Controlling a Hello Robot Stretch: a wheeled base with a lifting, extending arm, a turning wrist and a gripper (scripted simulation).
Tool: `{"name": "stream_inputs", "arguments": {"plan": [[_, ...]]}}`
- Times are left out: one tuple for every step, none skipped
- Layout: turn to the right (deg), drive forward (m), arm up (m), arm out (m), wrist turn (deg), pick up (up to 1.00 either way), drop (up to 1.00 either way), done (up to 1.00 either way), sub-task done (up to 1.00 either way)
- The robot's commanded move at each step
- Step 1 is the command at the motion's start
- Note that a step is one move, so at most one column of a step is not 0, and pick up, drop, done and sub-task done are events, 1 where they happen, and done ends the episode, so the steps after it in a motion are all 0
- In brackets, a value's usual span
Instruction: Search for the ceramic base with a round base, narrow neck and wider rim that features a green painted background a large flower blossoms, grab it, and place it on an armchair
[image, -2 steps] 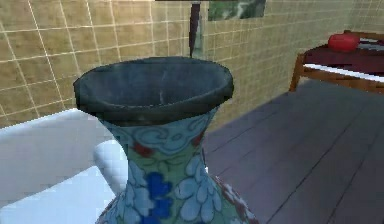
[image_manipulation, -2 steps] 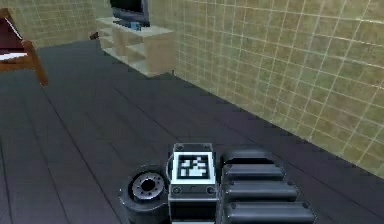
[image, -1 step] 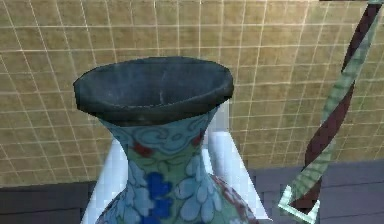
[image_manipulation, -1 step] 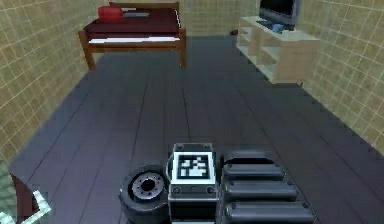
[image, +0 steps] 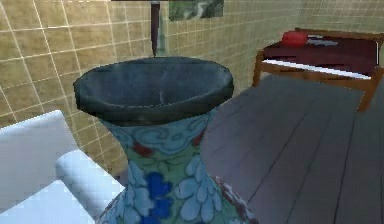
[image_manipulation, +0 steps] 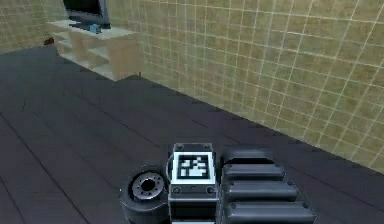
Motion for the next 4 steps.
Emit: {"name": "stream_inputs", "arguments": {"plan": [[39.0, 0.0, 0.0, 0.0, 0.0, 0.0, 0.0, 0.0, 0.0], [-45.0, 0.0, 0.0, 0.0, 0.0, 0.0, 0.0, 0.0, 0.0], [-45.0, 0.0, 0.0, 0.0, 0.0, 0.0, 0.0, 0.0, 0.0], [-45.0, 0.0, 0.0, 0.0, 0.0, 0.0, 0.0, 0.0, 0.0]]}}
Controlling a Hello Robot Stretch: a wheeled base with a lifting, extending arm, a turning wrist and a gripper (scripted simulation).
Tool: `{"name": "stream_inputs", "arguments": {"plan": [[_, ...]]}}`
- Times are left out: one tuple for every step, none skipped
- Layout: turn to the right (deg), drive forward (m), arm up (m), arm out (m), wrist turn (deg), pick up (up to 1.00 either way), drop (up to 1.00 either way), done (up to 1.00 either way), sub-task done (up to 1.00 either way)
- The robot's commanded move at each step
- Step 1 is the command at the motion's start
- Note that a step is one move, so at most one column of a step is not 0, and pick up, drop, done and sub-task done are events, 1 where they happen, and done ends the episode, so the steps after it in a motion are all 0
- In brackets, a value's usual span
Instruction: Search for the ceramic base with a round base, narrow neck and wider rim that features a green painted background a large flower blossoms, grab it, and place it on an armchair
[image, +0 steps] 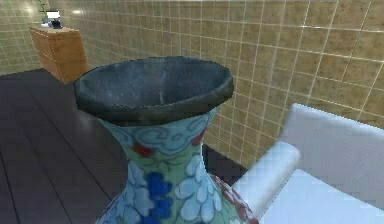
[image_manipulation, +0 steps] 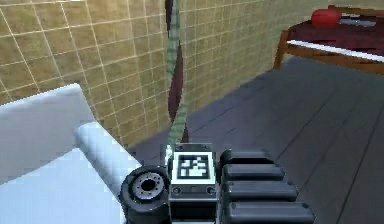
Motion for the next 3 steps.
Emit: {"name": "stream_inputs", "arguments": {"plan": [[-12.0, 0.0, 0.0, 0.0, 0.0, 0.0, 0.0, 0.0, 0.0], [0.0, 0.7, 0.0, 0.0, 0.0, 0.0, 0.0, 0.0, 0.0], [0.0, 0.15, 0.0, 0.0, 0.0, 0.0, 0.0, 0.0, 0.0]]}}
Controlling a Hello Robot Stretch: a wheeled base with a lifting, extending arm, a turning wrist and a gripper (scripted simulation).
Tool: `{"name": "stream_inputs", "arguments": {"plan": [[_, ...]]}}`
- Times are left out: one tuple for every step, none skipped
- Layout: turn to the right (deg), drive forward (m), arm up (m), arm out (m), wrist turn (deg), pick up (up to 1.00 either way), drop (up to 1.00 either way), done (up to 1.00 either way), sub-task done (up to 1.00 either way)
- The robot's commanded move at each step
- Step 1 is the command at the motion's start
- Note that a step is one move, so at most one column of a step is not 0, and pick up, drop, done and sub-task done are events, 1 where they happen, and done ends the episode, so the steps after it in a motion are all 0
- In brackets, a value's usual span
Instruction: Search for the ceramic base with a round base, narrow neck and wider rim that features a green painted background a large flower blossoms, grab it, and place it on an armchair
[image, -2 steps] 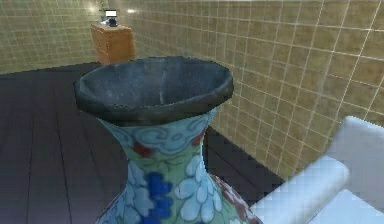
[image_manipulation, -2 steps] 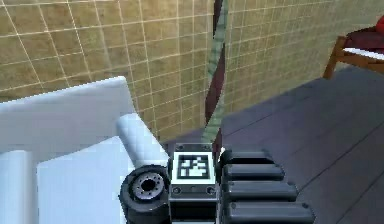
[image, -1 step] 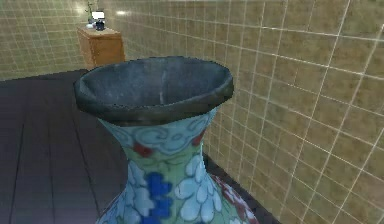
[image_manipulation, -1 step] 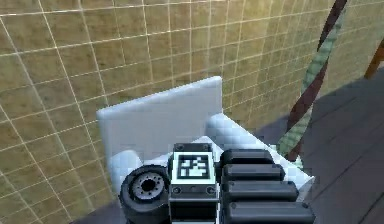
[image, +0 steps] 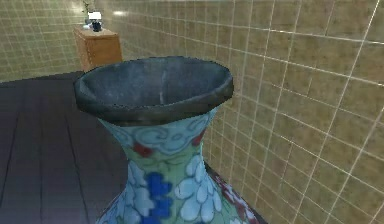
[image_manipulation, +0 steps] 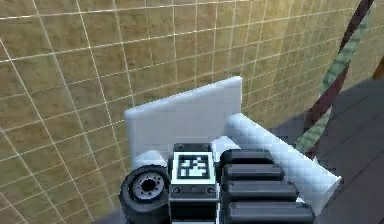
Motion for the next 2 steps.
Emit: {"name": "stream_inputs", "arguments": {"plan": [[45.0, 0.0, 0.0, 0.0, 0.0, 0.0, 0.0, 0.0, 0.0], [9.0, 0.0, 0.0, 0.0, 0.0, 0.0, 0.0, 0.0, 0.0]]}}
